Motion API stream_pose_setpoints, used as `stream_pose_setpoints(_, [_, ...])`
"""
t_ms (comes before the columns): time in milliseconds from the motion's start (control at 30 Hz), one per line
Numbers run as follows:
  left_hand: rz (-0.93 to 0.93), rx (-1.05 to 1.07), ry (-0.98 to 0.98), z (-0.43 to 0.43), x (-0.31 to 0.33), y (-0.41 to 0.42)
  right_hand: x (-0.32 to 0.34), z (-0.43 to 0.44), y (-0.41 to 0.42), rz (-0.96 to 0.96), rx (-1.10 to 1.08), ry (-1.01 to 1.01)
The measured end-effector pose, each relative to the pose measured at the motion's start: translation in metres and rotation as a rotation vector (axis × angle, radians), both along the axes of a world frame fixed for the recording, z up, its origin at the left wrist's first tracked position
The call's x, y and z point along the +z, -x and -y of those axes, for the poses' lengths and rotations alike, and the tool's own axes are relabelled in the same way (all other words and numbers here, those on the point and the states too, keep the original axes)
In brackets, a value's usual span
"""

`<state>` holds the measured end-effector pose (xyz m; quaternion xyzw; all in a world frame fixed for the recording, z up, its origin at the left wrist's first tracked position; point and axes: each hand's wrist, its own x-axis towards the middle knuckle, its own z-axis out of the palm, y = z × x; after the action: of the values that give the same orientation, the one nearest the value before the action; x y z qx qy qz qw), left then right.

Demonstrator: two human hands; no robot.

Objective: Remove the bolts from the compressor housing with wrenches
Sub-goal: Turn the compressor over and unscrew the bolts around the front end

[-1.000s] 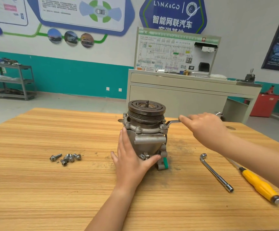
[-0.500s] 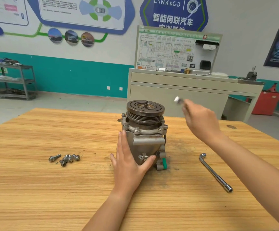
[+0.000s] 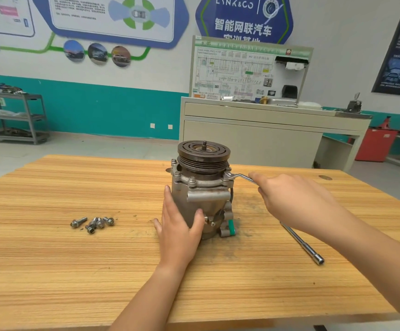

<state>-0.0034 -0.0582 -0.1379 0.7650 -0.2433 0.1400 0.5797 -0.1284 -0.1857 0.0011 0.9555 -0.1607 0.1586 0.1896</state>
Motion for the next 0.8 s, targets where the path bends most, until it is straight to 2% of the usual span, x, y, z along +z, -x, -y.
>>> stream_pose_setpoints(367, [-0.005, 0.003, 0.0, 0.001, 0.0, -0.001, 0.007, -0.04, -0.011, -0.215, -0.072, 0.226])
stream_pose_setpoints(667, [-0.005, -0.008, 0.01, -0.001, 0.003, -0.001, 0.009, 0.038, -0.03, -0.118, 0.046, 0.317])
stream_pose_setpoints(733, [-0.007, -0.003, 0.011, -0.001, 0.003, -0.001, 0.004, 0.049, -0.045, -0.048, 0.086, 0.344])
stream_pose_setpoints(800, [-0.01, 0.0, 0.014, -0.001, 0.003, -0.001, -0.004, 0.062, -0.057, 0.106, 0.235, 0.322])
